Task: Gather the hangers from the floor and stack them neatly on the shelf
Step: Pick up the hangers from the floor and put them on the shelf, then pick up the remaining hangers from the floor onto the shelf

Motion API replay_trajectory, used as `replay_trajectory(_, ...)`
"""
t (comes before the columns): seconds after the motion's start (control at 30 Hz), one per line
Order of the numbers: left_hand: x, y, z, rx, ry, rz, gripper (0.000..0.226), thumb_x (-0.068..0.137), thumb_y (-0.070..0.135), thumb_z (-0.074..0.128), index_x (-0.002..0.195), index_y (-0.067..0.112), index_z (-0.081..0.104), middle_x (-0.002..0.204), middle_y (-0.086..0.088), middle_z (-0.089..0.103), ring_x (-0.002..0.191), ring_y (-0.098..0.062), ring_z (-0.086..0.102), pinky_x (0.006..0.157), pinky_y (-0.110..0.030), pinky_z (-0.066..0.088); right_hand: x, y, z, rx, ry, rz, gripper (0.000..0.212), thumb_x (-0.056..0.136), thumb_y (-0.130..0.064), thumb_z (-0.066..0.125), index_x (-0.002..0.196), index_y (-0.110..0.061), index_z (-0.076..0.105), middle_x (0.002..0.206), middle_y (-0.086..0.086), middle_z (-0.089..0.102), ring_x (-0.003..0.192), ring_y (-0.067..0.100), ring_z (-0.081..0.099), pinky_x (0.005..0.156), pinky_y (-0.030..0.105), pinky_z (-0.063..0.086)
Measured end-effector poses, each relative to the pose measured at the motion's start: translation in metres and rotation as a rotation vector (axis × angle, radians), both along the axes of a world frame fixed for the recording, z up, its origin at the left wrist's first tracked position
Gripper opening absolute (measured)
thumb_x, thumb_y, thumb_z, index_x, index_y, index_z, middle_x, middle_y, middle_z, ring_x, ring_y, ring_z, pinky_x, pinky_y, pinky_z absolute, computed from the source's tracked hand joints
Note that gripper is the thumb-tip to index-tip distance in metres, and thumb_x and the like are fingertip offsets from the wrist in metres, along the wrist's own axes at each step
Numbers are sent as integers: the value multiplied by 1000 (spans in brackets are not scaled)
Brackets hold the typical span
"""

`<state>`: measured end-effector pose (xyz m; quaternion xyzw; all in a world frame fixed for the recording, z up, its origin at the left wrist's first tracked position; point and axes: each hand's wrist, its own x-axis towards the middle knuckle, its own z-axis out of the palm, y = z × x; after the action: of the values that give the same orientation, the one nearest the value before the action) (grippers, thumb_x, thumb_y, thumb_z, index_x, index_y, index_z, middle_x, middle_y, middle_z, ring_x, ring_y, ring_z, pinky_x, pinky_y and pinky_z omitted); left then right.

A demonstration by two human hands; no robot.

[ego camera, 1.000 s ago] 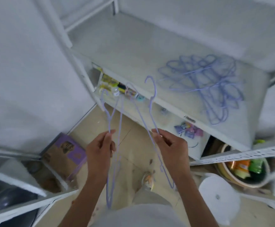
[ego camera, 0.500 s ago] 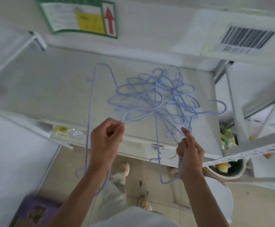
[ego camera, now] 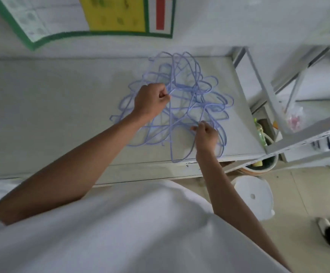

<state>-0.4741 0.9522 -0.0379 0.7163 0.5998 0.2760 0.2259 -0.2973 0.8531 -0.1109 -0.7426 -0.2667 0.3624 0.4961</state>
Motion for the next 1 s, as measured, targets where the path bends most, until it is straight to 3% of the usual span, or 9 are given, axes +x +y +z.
replay_trajectory(0.07,11,15,-7,12,80,-66,21,85,31,71,83,10,72,78,-7,76,80,-27,73,69,-38,55,-4,1,2,0,17,-45,30,99,-16,46,77,-16,66,87,12,77,68,20,59,65,34,46)
replay_trajectory(0.13,24,24,-17,2,155,-106,21,85,34,69,86,13,71,82,-4,77,84,-27,73,69,-38,56,-3,0,7,35,35,-136,26,100,-15,44,100,-14,69,95,7,77,64,20,62,60,33,49)
replay_trajectory(0.2,30,31,-29,-20,242,-130,20,86,35,69,88,15,70,88,-5,77,90,-29,72,72,-39,56,-4,-3,11,54,-6,-168,30,103,-17,44,123,-14,66,107,5,75,71,25,71,68,39,56)
replay_trajectory(0.3,23,33,-44,-54,304,-174,18,92,36,68,98,19,71,105,-7,72,101,-30,69,81,-41,55,-5,-8,15,56,-61,-177,29,104,-17,45,120,-14,69,110,3,76,89,30,75,82,43,60)
replay_trajectory(0.43,14,14,-44,-17,245,-67,25,95,36,61,115,22,65,117,-4,66,106,-25,67,81,-45,57,13,-4,27,-27,-264,-153,35,101,-15,45,116,-20,76,114,-9,77,113,12,68,82,14,41)
replay_trajectory(0.57,7,-29,-38,60,284,58,32,92,34,62,118,15,65,117,-11,67,107,-36,63,80,-45,53,26,7,32,-5,-522,186,40,103,-19,45,138,-21,64,141,-1,62,134,20,51,101,31,42)
replay_trajectory(0.77,34,-136,-46,-27,371,336,44,90,33,66,126,9,59,134,-12,60,116,-37,59,90,-47,47,60,2,28,59,-912,783,61,107,-37,43,160,-10,33,169,10,28,157,30,20,128,44,16)
replay_trajectory(0.9,74,-236,-70,-93,354,638,50,87,32,66,131,10,57,149,-9,53,124,-35,56,93,-46,47,86,-42,22,177,-987,1018,62,106,-37,43,160,-9,33,170,11,26,158,30,19,129,44,14)
replay_trajectory(1.0,112,-307,-86,-196,308,811,52,89,31,66,135,9,55,152,-11,49,126,-34,54,95,-48,48,95,-88,22,343,-798,1100,51,106,-24,47,153,-6,47,163,13,40,156,30,27,127,46,22)
